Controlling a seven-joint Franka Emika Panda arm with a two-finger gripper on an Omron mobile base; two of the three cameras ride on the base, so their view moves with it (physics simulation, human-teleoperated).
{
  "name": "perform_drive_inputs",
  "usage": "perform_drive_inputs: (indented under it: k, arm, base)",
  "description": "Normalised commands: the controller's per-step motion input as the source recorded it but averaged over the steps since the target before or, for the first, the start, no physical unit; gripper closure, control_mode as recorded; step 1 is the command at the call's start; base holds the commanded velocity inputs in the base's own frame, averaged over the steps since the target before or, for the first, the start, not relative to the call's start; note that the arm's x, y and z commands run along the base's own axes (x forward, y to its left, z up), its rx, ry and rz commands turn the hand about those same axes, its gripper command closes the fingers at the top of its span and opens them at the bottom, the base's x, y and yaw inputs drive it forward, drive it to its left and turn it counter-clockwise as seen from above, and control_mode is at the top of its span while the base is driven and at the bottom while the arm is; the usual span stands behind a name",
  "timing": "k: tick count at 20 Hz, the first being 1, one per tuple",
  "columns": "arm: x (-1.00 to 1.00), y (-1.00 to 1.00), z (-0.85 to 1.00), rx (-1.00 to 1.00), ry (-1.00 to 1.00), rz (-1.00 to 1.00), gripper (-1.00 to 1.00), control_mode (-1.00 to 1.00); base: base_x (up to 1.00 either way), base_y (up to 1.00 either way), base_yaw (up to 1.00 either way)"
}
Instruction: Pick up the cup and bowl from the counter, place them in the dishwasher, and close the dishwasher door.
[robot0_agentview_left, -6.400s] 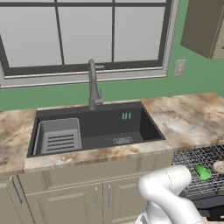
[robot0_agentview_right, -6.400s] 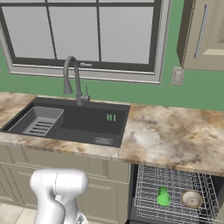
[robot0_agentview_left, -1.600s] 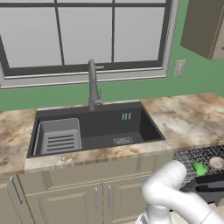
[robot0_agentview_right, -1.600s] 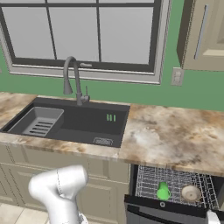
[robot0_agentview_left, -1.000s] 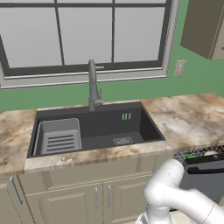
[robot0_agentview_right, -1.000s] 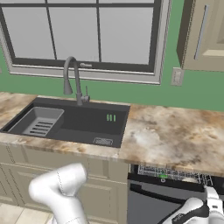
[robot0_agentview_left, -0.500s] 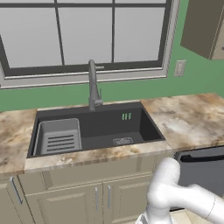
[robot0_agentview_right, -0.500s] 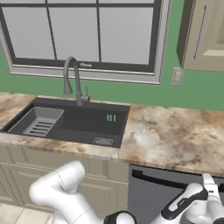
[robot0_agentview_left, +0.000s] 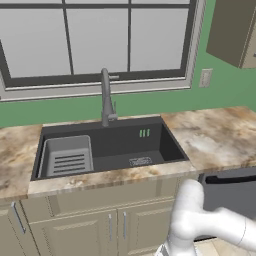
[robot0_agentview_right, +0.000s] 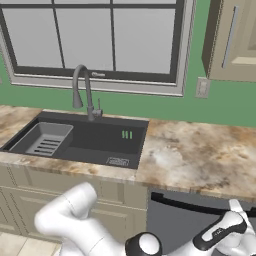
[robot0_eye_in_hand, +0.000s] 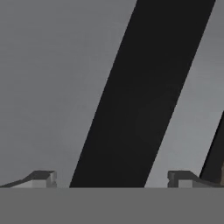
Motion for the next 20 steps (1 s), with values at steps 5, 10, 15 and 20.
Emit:
perform_drive_inputs:
  k: [5,10,15,20]
  arm:
    - [0.33,0.0,-1.0,-0.29,-0.27,0.16,-1.0,-1.0]
    - [0.5,0.01,-1.0,-0.35,-0.26,0.17,-1.0,-1.0]
    - [0.59,0.13,-1.0,-0.39,-0.25,0.18,-1.0,-1.0]
    - [0.71,0.2,-1.0,-0.42,-0.24,0.19,-1.0,-1.0]
  base:
    - [0.0,0.0,0.0]
    - [0.0,0.0,0.0]
    - [0.0,0.0,0.0]
    - [0.0,0.0,0.0]
